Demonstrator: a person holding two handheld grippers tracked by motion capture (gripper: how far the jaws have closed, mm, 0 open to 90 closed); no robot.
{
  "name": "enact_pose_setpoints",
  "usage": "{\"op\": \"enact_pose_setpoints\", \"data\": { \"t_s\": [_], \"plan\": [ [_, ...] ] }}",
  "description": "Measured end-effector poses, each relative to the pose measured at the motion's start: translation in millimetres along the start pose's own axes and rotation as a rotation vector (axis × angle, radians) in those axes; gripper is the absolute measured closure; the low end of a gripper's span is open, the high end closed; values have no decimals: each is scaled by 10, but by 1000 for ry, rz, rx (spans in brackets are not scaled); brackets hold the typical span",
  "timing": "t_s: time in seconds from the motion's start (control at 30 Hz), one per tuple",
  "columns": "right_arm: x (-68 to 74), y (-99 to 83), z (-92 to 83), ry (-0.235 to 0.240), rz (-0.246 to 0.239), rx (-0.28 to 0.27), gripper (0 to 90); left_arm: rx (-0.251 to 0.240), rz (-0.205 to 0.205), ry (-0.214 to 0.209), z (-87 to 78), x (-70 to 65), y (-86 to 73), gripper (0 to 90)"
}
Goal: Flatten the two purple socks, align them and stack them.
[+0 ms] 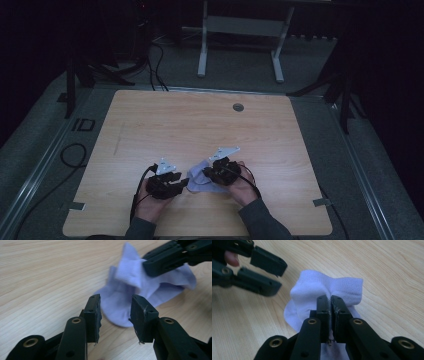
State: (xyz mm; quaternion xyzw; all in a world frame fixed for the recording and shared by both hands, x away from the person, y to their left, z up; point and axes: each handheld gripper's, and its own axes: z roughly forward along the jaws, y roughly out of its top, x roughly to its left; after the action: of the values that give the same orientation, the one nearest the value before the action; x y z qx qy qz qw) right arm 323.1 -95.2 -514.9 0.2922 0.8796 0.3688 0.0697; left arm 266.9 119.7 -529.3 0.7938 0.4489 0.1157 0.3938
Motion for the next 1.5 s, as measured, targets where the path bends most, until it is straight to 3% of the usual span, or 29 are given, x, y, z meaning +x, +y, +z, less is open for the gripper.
{"op": "enact_pose_setpoints", "data": {
  "t_s": [0.3,0.53,0.73,0.83,0.97,1.03,1.2,1.4,1.5],
  "plan": [
    [10,-1,4,8,-8,4,854,27,30,-51,165,-135,51,635],
    [24,-14,17,23,-19,6,809,34,65,-63,175,-170,54,878],
    [-25,15,-210,35,8,-85,714,38,60,-57,182,-152,39,884],
    [-100,-10,-376,0,22,-104,709,43,52,-52,189,-138,28,884],
    [-232,-154,-522,-69,35,-70,698,49,49,-51,190,-121,23,884],
    [-299,-275,-514,-124,32,-29,692,49,42,-53,199,-116,16,883],
    [-430,-563,-380,-176,77,42,688,57,31,-58,217,-100,-2,883],
    [-505,-665,-336,-190,126,41,872,64,30,-58,220,-89,-10,884],
    [-490,-654,-363,-188,121,26,897,70,28,-60,215,-81,-16,884]
  ]
}}
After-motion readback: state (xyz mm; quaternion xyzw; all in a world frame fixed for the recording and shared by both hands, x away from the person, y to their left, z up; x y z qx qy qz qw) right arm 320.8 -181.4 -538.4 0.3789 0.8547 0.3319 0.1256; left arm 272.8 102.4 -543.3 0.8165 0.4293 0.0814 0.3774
